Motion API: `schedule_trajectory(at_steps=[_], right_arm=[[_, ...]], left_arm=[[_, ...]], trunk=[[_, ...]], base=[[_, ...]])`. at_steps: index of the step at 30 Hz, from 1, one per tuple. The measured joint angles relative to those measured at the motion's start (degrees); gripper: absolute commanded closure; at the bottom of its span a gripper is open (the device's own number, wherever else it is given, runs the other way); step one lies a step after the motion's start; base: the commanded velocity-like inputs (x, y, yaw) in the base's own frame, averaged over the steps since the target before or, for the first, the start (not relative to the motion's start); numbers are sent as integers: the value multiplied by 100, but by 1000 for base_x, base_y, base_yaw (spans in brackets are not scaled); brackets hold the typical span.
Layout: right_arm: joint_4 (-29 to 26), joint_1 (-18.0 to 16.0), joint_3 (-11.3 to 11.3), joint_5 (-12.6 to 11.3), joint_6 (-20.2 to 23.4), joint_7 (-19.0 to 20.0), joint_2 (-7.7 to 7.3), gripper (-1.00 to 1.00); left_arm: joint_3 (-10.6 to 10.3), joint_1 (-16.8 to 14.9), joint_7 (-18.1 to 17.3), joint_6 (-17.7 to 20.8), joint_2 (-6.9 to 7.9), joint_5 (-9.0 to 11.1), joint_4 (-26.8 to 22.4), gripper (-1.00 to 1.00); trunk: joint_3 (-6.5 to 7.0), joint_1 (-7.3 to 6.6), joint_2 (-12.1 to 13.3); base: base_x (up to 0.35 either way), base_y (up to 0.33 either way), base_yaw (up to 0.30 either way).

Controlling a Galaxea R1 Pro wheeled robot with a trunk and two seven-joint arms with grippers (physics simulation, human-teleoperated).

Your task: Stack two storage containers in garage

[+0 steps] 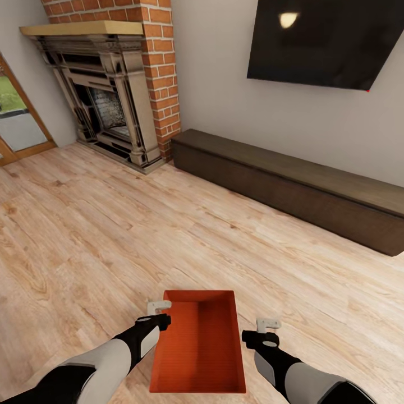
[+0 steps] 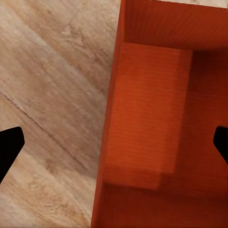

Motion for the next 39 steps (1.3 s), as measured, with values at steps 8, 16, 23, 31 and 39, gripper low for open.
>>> schedule_trajectory(at_steps=[8,16,23,31,39], right_arm=[[56,3,7,9,2,2,209,-100],[86,4,6,6,-1,2,262,-100],[118,4,3,7,-5,5,359,-100],[128,4,3,14,-6,4,368,-100],[128,4,3,14,-6,6,361,-100]], left_arm=[[-1,0,-8,-12,9,36,23,-100],[-1,0,-9,-19,12,46,65,-100],[0,3,-41,-49,12,60,302,-100],[-2,21,-61,-70,58,75,390,-100],[-2,21,-59,-66,118,84,392,-100]], trunk=[[-144,176,-321],[-287,351,-642],[-413,505,-923],[-557,681,-1243],[-700,857,-1564]], base=[[0,0,0],[0,0,0],[0,0,0],[0,0,0],[0,0,0]])
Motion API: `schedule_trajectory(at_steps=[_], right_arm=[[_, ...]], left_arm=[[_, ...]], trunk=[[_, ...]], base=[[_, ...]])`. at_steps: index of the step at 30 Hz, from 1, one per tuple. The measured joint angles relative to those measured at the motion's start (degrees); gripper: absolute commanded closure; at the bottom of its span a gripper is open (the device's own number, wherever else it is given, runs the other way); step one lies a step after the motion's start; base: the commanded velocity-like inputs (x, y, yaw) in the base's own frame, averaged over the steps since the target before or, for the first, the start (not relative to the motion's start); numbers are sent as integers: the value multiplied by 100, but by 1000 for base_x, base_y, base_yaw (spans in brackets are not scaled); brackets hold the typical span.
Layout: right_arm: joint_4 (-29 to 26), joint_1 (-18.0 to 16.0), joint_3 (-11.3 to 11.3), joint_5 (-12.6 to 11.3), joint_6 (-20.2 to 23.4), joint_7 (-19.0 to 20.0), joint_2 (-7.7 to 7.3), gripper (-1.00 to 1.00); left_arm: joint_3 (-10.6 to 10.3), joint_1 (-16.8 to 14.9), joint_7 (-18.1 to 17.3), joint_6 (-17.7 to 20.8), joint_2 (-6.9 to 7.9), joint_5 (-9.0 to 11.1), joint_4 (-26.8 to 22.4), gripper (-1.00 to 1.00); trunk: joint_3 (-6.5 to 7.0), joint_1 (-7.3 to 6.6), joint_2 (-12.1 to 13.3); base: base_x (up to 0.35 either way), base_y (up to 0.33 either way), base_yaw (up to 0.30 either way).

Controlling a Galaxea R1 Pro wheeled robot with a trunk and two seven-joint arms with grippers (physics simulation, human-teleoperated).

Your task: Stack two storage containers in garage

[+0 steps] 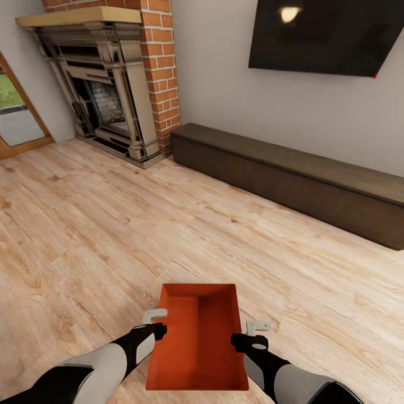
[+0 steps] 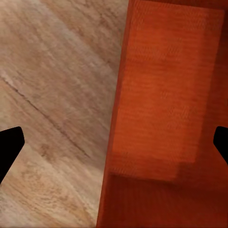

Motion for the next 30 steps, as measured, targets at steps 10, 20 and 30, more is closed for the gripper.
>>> schedule_trajectory(at_steps=[10,20,30], right_arm=[[0,0,0,0,0,-1,-8,-100],[0,0,1,0,-1,2,-9,-100],[0,0,1,0,-3,-4,-9,-100]], left_arm=[[0,0,-8,-10,51,8,0,-100],[0,0,-9,5,37,-3,0,-100],[0,-4,42,57,36,-43,0,-100]], trunk=[[-180,220,-401],[-180,220,-403],[-180,220,-403]], base=[[0,0,0],[0,0,0],[0,0,0]])
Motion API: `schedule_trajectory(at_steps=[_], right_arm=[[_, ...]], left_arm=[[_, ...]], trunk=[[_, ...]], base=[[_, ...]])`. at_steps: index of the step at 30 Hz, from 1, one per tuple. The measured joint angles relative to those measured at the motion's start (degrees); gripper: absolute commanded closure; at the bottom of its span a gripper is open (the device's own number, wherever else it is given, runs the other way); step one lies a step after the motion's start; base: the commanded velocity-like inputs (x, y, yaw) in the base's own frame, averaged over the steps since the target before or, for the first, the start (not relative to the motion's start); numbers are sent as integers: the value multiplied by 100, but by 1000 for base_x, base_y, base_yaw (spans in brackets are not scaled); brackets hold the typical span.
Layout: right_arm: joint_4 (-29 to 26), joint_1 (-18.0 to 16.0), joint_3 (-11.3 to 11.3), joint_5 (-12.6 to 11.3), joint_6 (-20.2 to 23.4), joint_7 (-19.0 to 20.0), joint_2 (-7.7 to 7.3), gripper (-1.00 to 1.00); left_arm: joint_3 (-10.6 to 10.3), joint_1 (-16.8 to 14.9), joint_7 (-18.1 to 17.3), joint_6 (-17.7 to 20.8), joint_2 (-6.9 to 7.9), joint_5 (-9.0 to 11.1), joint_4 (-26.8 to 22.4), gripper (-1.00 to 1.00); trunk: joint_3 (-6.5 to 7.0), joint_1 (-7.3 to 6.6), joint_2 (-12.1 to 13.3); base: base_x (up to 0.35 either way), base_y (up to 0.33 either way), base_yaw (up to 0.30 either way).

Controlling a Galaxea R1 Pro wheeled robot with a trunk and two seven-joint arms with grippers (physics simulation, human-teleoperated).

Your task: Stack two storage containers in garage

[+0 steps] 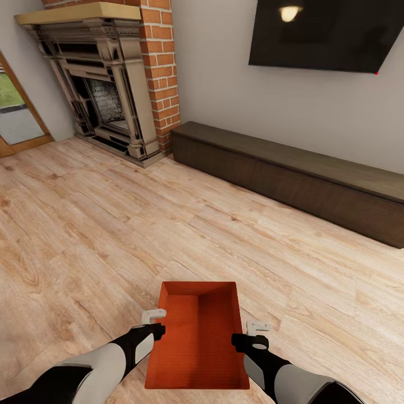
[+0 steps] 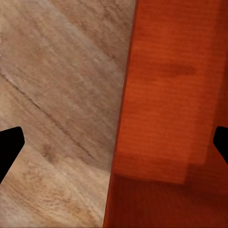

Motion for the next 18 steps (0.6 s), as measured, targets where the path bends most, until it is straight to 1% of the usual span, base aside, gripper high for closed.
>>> schedule_trajectory(at_steps=[3,12,17,18], right_arm=[[0,0,0,0,1,0,0,-100],[0,0,-1,0,-4,5,0,-100],[0,0,0,0,-3,4,0,-100],[0,0,-1,0,-4,5,0,-100]], left_arm=[[0,2,7,10,8,-3,0,-100],[0,4,14,14,16,-5,0,-100],[0,3,19,3,22,-5,-5,-100],[0,3,19,-1,23,-5,-6,-100]], trunk=[[0,0,0],[-161,197,-359],[-162,198,-361],[-179,219,-400]], base=[[0,0,0],[0,0,0],[0,0,0],[0,0,0]])
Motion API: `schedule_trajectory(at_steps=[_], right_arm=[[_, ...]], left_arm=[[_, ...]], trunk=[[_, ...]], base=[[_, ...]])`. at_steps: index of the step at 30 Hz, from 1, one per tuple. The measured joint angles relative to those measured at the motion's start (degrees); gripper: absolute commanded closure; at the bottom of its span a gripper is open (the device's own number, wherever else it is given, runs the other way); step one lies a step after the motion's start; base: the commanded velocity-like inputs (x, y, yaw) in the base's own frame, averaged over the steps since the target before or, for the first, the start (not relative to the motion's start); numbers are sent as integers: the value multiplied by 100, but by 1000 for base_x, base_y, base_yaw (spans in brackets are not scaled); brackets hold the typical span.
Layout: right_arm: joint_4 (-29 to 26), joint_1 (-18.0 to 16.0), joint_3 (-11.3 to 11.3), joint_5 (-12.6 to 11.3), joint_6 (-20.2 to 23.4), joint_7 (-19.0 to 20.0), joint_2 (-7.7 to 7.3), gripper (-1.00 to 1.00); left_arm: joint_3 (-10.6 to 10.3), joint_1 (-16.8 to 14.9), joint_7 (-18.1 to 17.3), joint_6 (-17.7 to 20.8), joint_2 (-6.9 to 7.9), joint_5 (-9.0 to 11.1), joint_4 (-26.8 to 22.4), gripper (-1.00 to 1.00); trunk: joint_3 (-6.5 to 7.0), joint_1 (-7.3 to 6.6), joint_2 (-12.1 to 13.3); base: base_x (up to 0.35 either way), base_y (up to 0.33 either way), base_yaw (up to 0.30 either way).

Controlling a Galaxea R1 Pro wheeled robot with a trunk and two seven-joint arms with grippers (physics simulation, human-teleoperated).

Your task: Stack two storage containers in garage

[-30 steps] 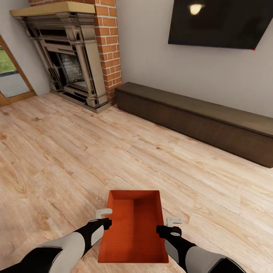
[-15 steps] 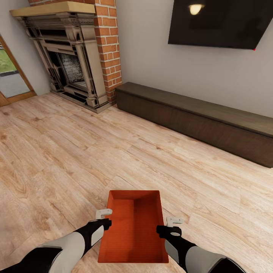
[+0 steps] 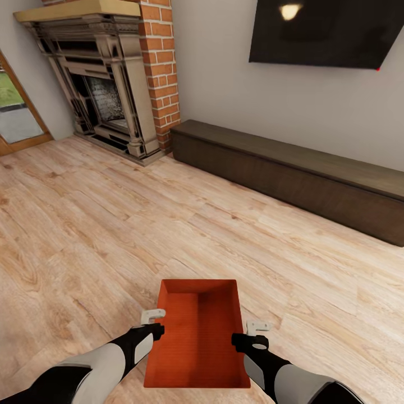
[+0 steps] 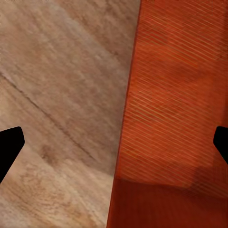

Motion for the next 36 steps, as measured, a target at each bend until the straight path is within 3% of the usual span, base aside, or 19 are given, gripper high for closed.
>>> schedule_trajectory(at_steps=[12,17,36], right_arm=[[0,0,0,0,-1,-1,0,-100],[0,0,1,0,-1,-1,0,-100],[0,0,0,0,-1,1,0,-100]], left_arm=[[0,0,0,-13,36,0,0,-100],[0,0,0,-35,37,0,-2,-100],[0,-1,-8,-35,31,-3,6,-100]], trunk=[[-215,264,-481],[-216,264,-483],[-556,681,-1243]], base=[[0,0,0],[0,0,0],[0,0,0]])
